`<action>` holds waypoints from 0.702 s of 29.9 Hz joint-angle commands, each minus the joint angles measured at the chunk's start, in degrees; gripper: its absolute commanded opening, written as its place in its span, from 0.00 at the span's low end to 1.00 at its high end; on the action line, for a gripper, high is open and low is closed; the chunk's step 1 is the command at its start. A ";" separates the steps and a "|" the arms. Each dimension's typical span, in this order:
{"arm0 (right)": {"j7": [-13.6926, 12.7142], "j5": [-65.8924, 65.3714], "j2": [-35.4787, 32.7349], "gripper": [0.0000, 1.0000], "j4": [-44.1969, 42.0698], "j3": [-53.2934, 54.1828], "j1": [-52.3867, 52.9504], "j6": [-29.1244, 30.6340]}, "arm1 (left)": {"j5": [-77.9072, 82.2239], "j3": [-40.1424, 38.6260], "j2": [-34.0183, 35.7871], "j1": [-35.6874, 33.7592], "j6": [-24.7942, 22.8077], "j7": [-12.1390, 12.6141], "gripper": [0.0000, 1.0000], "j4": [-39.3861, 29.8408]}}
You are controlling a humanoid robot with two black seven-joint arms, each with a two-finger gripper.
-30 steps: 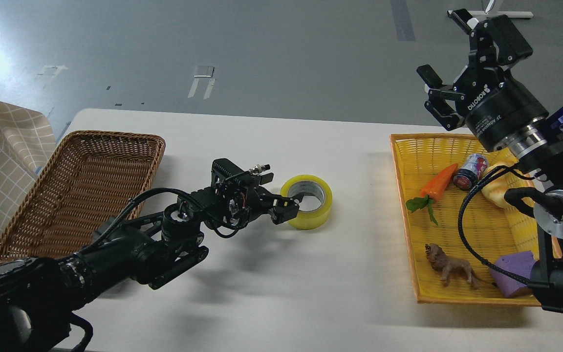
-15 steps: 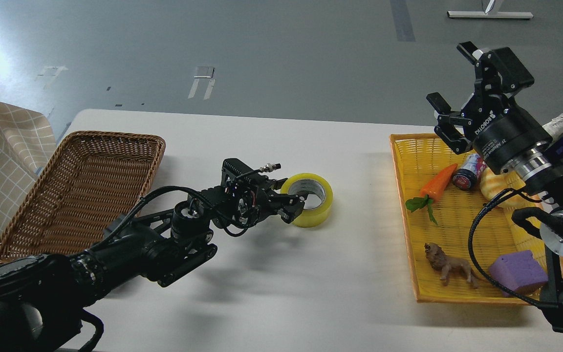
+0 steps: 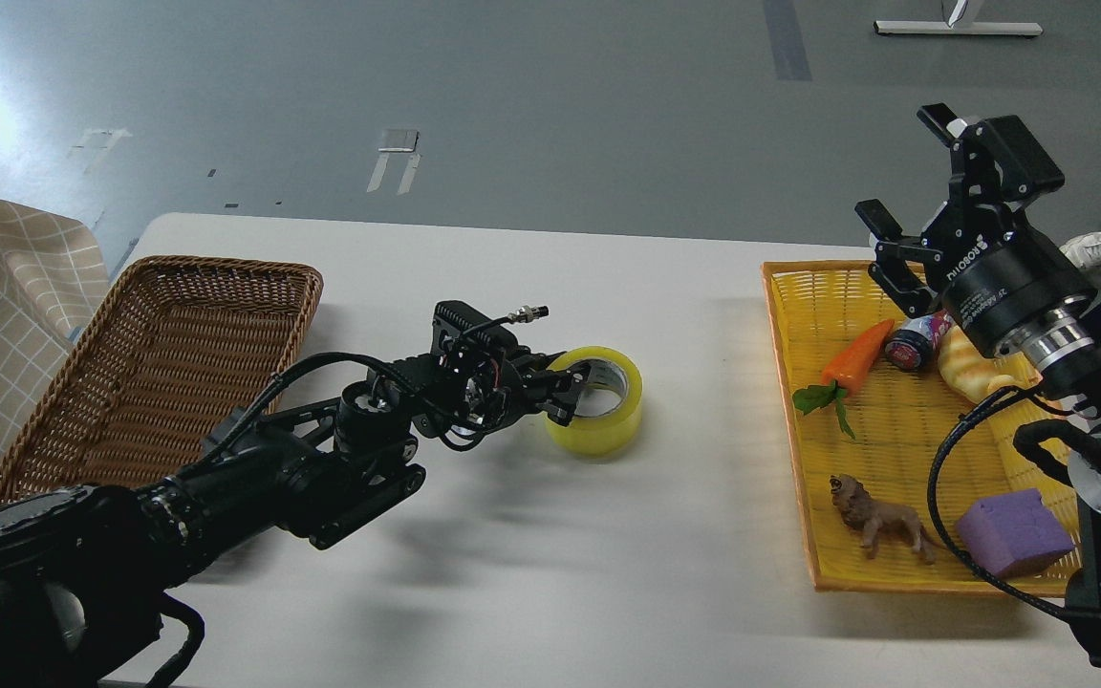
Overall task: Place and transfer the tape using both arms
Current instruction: 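Grasp the tape roll's rim with the left gripper, then lift the tape roll and carry it over the wicker basket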
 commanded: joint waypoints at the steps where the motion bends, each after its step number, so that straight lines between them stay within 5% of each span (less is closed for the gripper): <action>1: 0.00 -0.13 0.09 1.00 0.01 0.00 -0.02 0.00 | -0.89 -0.11 0.48 -0.95 0.11 0.16 0.00 -0.13; 10: 0.00 -0.13 0.18 1.00 -0.96 0.00 0.24 0.00 | -5.45 -0.11 10.66 -9.21 -1.11 -1.07 0.00 -3.46; 21: -0.08 -0.13 0.18 1.00 -1.31 0.00 0.51 0.00 | -11.17 -0.63 26.56 -11.15 -4.28 -3.44 0.00 -12.68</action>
